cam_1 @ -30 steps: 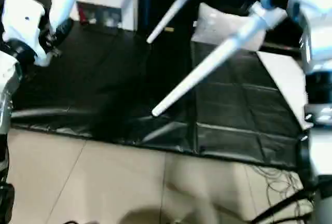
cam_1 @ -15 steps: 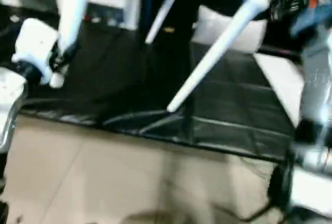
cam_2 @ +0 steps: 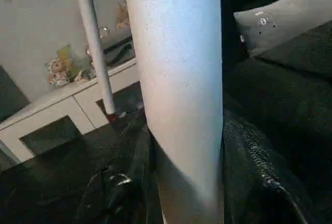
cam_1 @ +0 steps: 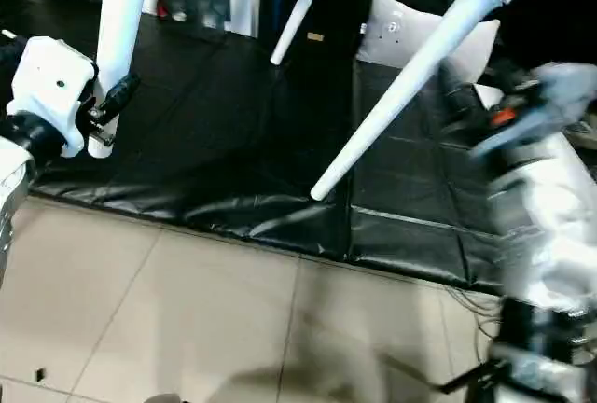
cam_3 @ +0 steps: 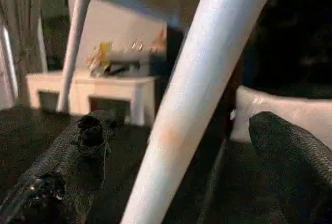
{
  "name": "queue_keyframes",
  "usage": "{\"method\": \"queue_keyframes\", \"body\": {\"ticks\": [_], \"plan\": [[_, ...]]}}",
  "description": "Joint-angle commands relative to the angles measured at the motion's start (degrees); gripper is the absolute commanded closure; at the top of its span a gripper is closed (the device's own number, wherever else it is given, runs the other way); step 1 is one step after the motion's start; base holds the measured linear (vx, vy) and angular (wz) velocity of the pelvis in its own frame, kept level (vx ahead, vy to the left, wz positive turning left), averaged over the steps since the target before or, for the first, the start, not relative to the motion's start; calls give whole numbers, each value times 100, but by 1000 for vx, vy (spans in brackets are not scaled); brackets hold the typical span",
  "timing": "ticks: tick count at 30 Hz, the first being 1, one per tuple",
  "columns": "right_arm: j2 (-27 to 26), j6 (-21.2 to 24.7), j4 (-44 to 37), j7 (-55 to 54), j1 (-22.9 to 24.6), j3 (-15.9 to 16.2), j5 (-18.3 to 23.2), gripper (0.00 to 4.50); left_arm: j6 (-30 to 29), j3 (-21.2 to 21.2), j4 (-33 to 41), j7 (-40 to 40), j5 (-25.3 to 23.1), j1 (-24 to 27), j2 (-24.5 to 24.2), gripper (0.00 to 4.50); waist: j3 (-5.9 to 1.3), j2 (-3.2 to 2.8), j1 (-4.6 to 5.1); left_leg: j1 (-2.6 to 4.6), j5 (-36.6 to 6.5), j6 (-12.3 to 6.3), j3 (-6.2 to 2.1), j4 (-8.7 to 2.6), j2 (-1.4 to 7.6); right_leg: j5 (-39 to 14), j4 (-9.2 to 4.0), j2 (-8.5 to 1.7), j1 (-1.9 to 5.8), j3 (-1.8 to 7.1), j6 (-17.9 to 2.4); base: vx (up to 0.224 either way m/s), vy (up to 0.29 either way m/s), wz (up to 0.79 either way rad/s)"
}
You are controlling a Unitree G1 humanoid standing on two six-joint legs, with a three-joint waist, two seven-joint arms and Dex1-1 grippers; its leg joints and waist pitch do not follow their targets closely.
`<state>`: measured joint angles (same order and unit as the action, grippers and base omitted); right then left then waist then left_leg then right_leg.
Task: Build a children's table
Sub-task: Flip table
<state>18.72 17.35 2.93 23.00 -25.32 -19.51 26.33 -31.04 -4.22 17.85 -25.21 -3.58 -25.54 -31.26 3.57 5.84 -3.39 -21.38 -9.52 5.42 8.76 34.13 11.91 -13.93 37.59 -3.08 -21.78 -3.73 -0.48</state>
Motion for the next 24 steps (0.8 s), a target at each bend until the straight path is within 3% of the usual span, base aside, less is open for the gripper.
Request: {"method": "queue_keyframes", "body": {"ticks": [1,3,6,7,10,12,13,14,15,16,17,18,21,23,24], "plan": [[3,-26,339,37,-192,44,-55,0,-106,465,-46,-292,-94,175,-125,295,-201,-121,101,94,-1645,153,-2,-448,114,-1380,-596,-333,80,291,-619,0,0,0],[-83,-366,1176,197,-660,233,-305,0,-106,437,-64,-328,-97,233,-210,295,-206,-122,143,74,-1632,175,-2,-452,106,-1332,-593,-334,89,279,-691,0,0,0],[-84,-629,1851,138,-1053,299,-517,0,-88,437,-93,-396,-94,260,-285,295,-197,-133,139,110,-1533,166,39,-424,127,-1084,-595,-345,32,303,-762,0,0,0],[-84,-629,1851,138,-1053,299,-517,0,-88,437,-93,-396,-94,260,-285,295,-192,-123,148,70,-1418,173,38,-435,120,-978,-571,-340,68,298,-780,0,0,0],[-92,-824,2502,284,-1438,367,-545,0,-14,435,-168,-463,-61,285,-334,295,-198,-120,140,64,-1222,165,58,-423,127,-596,-539,-334,85,302,-824,0,0,0],[-105,-988,3064,648,-1757,474,-538,0,84,450,-257,-529,-16,319,-376,295,-198,-89,151,48,-1258,137,65,-421,125,-580,-535,-342,99,295,-895,0,0,0],[-105,-1037,3207,759,-1835,493,-535,0,113,464,-282,-552,4,324,-390,295,-191,-108,141,64,-1283,131,69,-420,140,-611,-540,-352,88,305,-906,0,0,0],[-118,-1034,3215,923,-1882,524,-488,0,162,450,-338,-531,26,337,-364,295,-187,-62,137,63,-1249,99,79,-420,147,-600,-545,-351,88,306,-918,0,0,0],[-139,-989,3160,1077,-1904,528,-399,0,202,454,-394,-521,38,355,-356,295,-177,-87,125,62,-1264,107,73,-430,153,-630,-540,-357,87,308,-918,0,0,0],[-159,-881,2962,1210,-1864,526,-271,0,257,479,-469,-510,12,377,-369,295,-182,-76,112,63,-1201,102,73,-432,163,-603,-535,-371,94,312,-907,0,0,0],[-158,-781,2743,1328,-1797,543,-172,0,317,502,-541,-477,-12,402,-371,295,-179,2,123,57,-1163,70,82,-437,163,-584,-547,-356,107,311,-880,0,0,0],[-158,-781,2743,1328,-1797,543,-172,0,317,502,-541,-477,-12,402,-371,295,-166,-51,103,69,-1197,96,71,-455,172,-644,-538,-364,95,309,-867,0,0,0],[-68,-368,1618,1465,-1286,669,138,0,602,620,-848,-354,-177,410,-378,295,-182,-25,85,100,-993,67,81,-444,178,-389,-544,-363,111,326,-783,0,0,0],[-40,-217,1195,1449,-1080,712,238,0,732,669,-989,-298,-255,378,-372,295,-215,-31,61,111,-540,27,83,-441,179,255,-480,-356,131,317,-838,0,0,0],[-21,-41,696,1400,-831,767,338,0,897,736,-1198,-206,-369,303,-356,295,-199,12,73,109,-463,11,89,-442,178,356,-484,-348,131,318,-859,0,0,0]]}}
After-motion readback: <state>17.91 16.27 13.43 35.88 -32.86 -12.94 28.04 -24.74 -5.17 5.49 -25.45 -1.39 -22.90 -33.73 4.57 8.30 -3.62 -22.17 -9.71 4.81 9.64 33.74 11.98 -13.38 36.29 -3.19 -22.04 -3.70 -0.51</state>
